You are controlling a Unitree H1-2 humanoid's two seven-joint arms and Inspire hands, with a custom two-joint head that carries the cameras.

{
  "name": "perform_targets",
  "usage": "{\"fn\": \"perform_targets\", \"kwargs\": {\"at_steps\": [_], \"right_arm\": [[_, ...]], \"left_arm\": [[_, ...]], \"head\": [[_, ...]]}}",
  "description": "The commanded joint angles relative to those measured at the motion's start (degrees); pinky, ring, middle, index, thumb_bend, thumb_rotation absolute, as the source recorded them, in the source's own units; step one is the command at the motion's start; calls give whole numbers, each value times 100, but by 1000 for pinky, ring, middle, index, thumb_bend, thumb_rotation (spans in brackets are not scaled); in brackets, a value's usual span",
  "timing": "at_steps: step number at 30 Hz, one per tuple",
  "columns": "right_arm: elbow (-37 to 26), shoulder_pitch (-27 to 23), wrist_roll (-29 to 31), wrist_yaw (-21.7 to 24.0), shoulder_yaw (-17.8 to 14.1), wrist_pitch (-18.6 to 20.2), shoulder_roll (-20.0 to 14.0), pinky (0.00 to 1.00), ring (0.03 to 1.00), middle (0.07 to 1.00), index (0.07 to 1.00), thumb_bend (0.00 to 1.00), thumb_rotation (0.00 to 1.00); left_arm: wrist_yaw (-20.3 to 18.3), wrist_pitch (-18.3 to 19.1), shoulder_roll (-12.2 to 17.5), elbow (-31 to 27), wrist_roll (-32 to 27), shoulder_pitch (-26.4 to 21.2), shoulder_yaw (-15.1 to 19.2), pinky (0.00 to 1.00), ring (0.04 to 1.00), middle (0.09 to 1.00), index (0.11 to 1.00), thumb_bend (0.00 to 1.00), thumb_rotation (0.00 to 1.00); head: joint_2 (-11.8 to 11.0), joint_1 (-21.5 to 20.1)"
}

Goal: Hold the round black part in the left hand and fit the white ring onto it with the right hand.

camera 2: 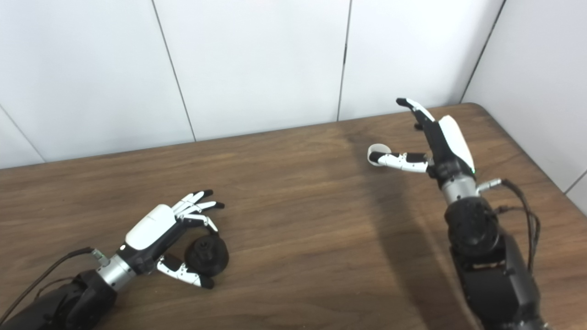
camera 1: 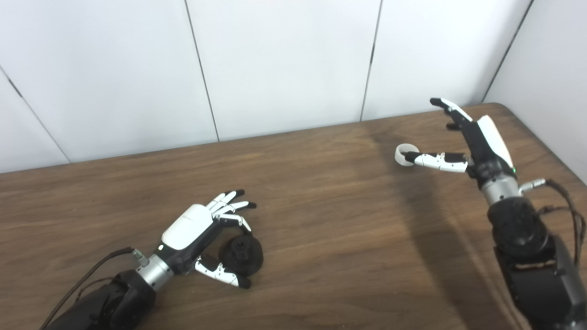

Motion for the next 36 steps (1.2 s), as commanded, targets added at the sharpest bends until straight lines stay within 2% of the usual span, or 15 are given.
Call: {"fn": "perform_targets", "kwargs": {"at_steps": [1,4,6,8,12,17,20,24,30,36], "right_arm": [[13,-239,-125,-74,-9,-322,-276,867,918,886,819,711,252],[147,-347,-259,22,124,-229,-460,837,903,879,802,758,229],[273,-410,-360,61,237,-312,-608,814,894,873,788,797,211],[386,-468,-472,127,353,-359,-765,799,887,872,779,834,247],[463,-623,-618,395,498,-196,-987,815,894,876,777,869,217],[800,-853,-678,683,730,-450,-1317,802,899,876,761,917,200],[868,-1005,-818,936,943,-385,-1477,831,927,895,767,923,218],[1143,-1259,-1145,1022,1296,-622,-1688,900,957,897,751,949,233],[1416,-1638,-1621,1259,1691,-674,-1800,887,963,898,746,960,219],[1661,-1982,-1957,1428,1978,-831,-1765,960,975,906,749,962,255]], "left_arm": [[-549,78,-8,22,256,234,-272,1000,1000,893,479,525,62],[-533,78,3,-19,283,243,-301,1000,1000,899,480,525,64],[-570,78,4,-39,280,255,-290,1000,1000,905,480,525,63],[-588,78,8,-56,306,272,-272,1000,1000,905,480,525,63],[-560,78,22,-54,321,296,-279,1000,1000,904,480,526,64],[-583,78,24,-47,282,331,-275,1000,1000,906,481,525,65],[-605,78,22,-47,251,344,-289,1000,1000,906,481,525,65],[-640,78,14,-51,222,363,-297,1000,1000,908,481,525,65],[-658,78,26,-94,226,395,-316,1000,1000,906,480,526,65],[-670,78,53,-123,214,418,-334,1000,1000,908,481,525,64]], "head": [[-6,-35],[-18,-95],[-31,-129],[-46,-164],[-67,-224],[-105,-270],[-137,-308],[-144,-257],[-167,-270],[-214,-356]]}}
